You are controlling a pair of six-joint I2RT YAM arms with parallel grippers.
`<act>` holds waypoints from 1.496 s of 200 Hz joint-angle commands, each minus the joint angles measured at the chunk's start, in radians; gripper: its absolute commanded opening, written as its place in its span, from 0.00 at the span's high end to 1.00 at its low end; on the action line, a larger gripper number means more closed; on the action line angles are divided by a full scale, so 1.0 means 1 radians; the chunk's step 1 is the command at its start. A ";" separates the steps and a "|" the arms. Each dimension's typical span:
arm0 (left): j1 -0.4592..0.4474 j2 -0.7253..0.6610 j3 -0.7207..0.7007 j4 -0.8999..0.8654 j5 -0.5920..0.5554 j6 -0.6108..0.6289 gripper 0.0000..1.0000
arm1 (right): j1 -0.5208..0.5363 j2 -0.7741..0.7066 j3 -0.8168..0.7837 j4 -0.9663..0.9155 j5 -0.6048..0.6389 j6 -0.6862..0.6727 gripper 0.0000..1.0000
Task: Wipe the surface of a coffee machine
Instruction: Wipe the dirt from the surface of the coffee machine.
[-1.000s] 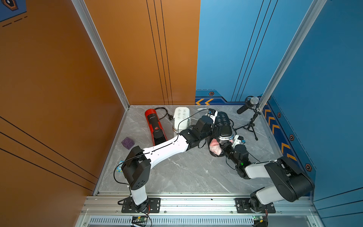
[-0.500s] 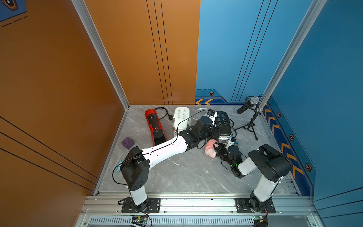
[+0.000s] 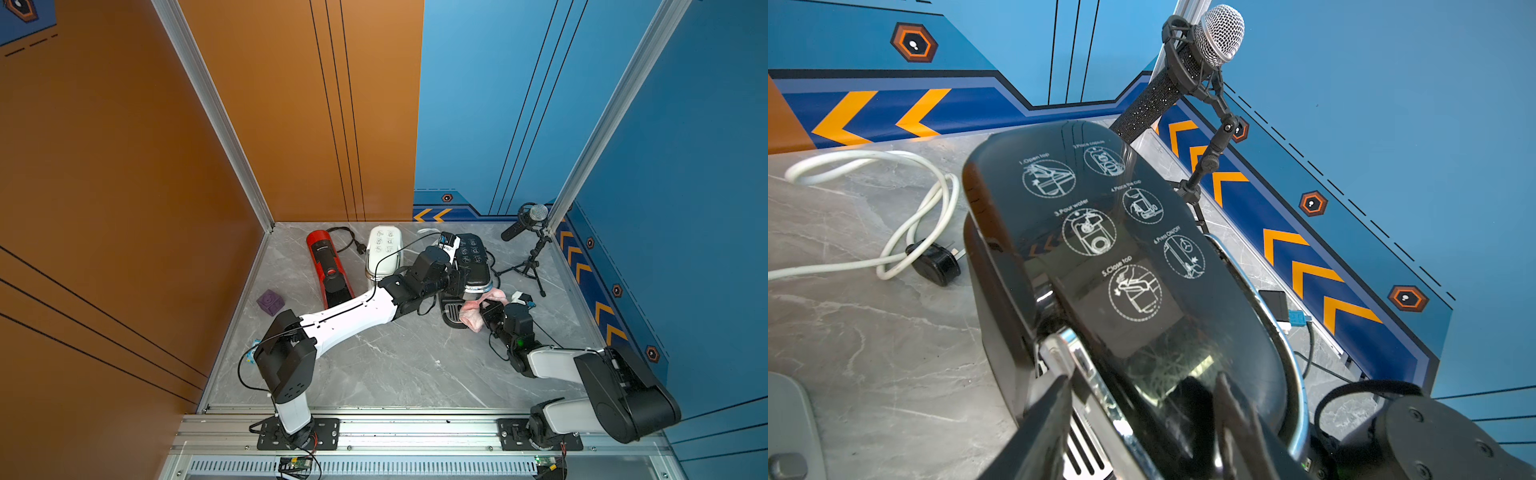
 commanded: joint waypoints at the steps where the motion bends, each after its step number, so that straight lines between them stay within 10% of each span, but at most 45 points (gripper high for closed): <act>1: -0.006 0.103 -0.091 -0.323 0.008 0.030 0.45 | -0.005 -0.097 0.028 -0.274 0.096 -0.104 1.00; 111: -0.013 0.102 -0.078 -0.321 -0.004 0.017 0.45 | 0.225 0.153 0.063 -0.027 0.103 0.054 1.00; 160: -0.010 0.098 -0.086 -0.323 -0.007 0.019 0.45 | 0.102 0.016 0.051 -0.428 0.188 0.032 1.00; 214: -0.007 0.101 -0.083 -0.323 -0.006 0.020 0.45 | -0.136 -0.054 0.084 -0.527 -0.006 -0.116 1.00; 299: -0.006 0.109 -0.084 -0.323 0.001 0.018 0.45 | 0.029 -0.278 0.051 -0.320 -0.057 0.045 1.00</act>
